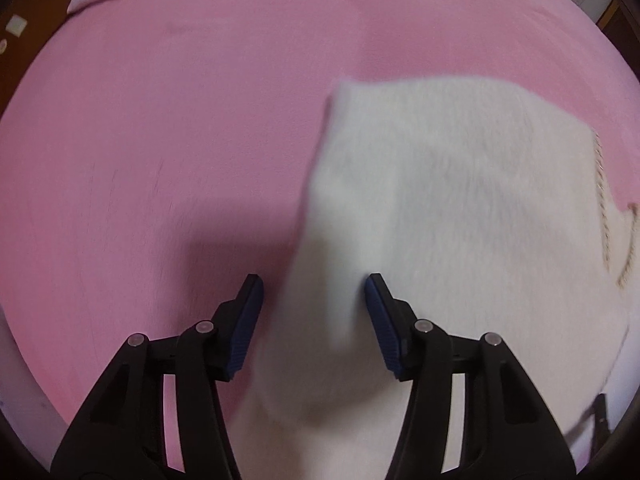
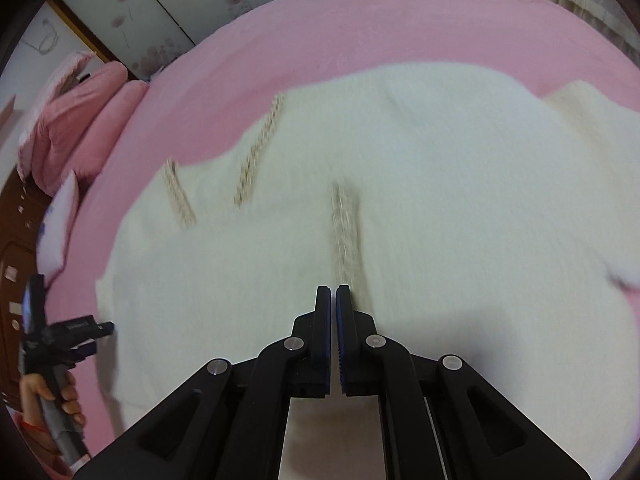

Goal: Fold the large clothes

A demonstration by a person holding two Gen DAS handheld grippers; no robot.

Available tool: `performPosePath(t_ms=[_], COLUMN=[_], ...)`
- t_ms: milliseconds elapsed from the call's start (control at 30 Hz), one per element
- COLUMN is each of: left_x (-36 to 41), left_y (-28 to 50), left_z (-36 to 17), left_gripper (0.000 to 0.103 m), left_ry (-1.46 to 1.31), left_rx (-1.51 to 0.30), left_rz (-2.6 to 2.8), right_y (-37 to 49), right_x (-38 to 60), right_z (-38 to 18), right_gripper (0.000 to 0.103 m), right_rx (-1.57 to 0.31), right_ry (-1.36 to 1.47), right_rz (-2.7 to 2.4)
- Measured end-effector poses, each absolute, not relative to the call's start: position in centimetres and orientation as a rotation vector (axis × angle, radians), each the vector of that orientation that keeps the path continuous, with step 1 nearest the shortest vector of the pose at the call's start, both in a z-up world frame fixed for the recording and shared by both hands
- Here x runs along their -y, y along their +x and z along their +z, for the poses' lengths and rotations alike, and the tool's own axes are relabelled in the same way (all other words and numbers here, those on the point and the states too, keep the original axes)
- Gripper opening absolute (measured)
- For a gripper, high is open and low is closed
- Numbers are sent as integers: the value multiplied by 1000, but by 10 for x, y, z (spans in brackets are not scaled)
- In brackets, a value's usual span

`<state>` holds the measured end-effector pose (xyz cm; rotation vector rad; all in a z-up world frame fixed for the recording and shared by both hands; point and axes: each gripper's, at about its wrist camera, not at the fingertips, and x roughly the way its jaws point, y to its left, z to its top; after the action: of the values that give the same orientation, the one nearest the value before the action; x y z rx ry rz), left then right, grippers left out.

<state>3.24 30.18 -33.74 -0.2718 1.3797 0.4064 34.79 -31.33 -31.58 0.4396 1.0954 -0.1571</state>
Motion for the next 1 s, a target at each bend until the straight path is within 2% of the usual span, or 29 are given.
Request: performPosePath(t_ms=[167,233,367,400,533,600,700,800,967,1000], left_x=[-298,-291,-283,-305,-288,-269,-206,-175,-144,-167], left_y=[-51,-91,-170,-204,-259,-273,-300,-311,-340,-327], left_z=[-310,-304,-302,-305,-296,-291,-282,-260,-213,-205], left_gripper=[51,51,51,51,54,64,65,65,70,70], left_ry=[-250,-167,-106,-111,-121,-64,109,225,268,256], left_rx=[-1364,-1391,-1504,-1531,-1597,-1616,-1565,-1471,-1335,-1324], left_rz=[262,232,210,224,211,137,-19,-111,-188,-200], right_y=[295,270,229,221,194,177,157,150,125,120], right_x=[259,246,226,217,196,191,190,190,198,201], right_z=[-316,-313,-306,-305,-299,-295,-290,-287,-278,-277], right_gripper=[4,10,44,52,68,77,78,79,88,88], right_rx=[-1139,-1148,-1168,-1175,-1203,-1202,-1176,-1181,-1177,-1173], right_ry=[520,502,522,530,565,601,658,692,754,776], right_rz=[-193,-213,-203,-200,-229,-237,-243,-235,-264,-274])
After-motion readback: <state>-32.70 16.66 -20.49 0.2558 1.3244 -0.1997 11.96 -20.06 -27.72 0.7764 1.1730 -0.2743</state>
